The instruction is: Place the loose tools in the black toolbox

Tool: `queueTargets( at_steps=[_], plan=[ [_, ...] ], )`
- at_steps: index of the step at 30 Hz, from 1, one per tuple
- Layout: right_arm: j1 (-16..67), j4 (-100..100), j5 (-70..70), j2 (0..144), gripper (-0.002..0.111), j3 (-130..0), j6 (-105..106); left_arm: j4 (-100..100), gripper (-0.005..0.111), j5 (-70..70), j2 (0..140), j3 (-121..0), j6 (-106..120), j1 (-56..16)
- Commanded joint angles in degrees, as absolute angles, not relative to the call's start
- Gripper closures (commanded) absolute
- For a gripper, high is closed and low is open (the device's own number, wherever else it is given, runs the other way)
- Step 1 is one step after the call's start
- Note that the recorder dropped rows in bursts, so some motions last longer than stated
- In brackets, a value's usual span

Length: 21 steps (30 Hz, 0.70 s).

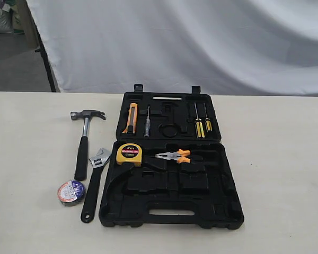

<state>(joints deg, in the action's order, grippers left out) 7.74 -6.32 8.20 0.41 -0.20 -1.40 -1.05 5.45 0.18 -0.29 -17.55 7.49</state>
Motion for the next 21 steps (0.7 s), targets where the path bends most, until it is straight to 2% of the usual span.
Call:
queueTargets(
  at_steps=[1,10,16,21],
  plan=[
    [7.43,-5.87,7.94,0.0,0.109,0.0,-0.77,-1.3,0.106,5.03,0.0,-0.44,-17.82,8.94],
    [7.43,-5.87,7.07,0.0,0.109,0.0,-1.25,-1.3,0.106,5.03,0.0,-0.44,-17.82,8.94],
    [7.43,-6.1,-0.59,0.0,0.109,0.0,-9.88,-1.3,0.106,5.03,0.0,-0.44,-17.82,8.94],
    [7.43,-6.1,0.86,0.0,0.109,0.0,-15.17,-1.3,0.106,5.03,0.0,-0.44,-17.82,8.94]
  ],
)
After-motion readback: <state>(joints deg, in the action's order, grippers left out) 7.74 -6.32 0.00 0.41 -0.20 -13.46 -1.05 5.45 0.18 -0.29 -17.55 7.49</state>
